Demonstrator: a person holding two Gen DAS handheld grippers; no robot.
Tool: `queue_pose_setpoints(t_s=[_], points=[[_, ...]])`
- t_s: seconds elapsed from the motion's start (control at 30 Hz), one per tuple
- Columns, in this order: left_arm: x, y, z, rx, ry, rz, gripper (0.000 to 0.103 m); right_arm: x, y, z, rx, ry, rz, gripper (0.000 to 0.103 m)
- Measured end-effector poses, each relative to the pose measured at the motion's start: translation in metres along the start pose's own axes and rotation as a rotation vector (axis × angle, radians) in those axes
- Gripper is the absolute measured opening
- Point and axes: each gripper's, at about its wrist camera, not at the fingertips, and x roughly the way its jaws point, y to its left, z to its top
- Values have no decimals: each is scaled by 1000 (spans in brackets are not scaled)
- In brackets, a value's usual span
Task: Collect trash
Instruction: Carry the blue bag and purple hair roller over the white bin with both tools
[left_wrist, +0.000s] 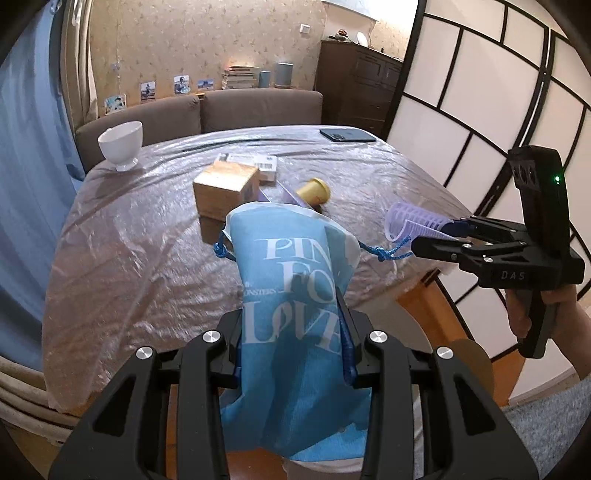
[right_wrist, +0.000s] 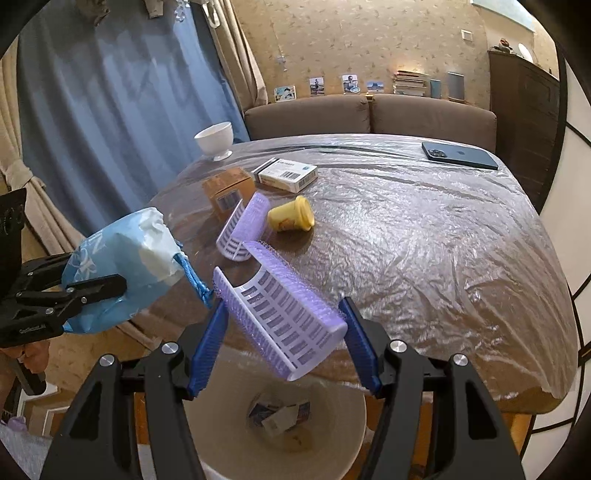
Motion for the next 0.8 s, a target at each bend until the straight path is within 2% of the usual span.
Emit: queue_pose_setpoints(t_s=[0.4,0.8], points=[[-1,-19,-17,43,40,-30,39,-8,7,-24,-1,48,8,61],[21,-40,-40,89,132,-39,39,3,11,-53,-12,125,-2,61]])
